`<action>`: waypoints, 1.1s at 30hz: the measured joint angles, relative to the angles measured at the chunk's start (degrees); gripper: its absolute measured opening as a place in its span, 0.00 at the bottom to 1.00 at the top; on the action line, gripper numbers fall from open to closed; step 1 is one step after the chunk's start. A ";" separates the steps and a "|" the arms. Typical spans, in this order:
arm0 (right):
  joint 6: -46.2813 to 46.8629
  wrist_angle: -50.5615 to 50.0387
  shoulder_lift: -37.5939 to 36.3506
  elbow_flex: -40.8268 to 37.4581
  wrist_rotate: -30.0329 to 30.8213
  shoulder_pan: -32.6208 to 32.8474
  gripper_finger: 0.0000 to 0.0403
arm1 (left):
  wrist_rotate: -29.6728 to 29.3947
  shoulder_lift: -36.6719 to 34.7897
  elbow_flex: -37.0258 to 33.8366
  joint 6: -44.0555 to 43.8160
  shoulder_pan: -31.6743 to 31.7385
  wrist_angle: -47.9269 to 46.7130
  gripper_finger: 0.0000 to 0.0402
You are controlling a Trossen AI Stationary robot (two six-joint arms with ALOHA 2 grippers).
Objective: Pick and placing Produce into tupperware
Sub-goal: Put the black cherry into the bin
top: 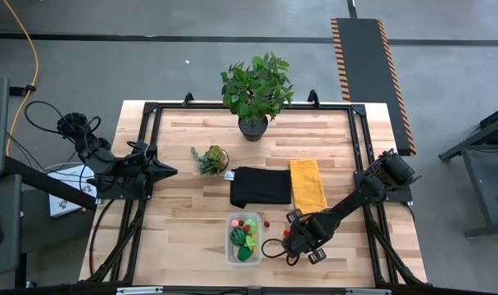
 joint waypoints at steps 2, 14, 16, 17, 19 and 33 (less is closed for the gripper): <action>0.02 -0.32 0.76 0.00 -0.28 0.00 0.38 | 0.00 0.00 0.00 0.00 -0.01 0.00 0.00; 0.85 -0.01 1.54 0.00 -1.05 0.00 0.36 | -0.06 0.01 0.00 -0.09 0.00 0.01 0.00; 0.85 -0.03 1.54 0.00 -1.02 0.00 0.34 | -0.07 0.00 0.00 -0.09 -0.01 0.00 0.00; 0.85 -0.03 1.54 0.00 -0.98 0.00 0.33 | -0.09 0.00 0.00 -0.09 -0.01 0.00 0.00; 0.81 -0.06 1.52 0.00 -0.83 0.00 0.30 | -0.11 0.00 0.00 -0.09 0.01 -0.01 0.00; 0.52 -0.97 1.29 1.61 -0.89 0.02 0.24 | -0.20 0.02 0.00 -0.11 0.00 -0.13 0.00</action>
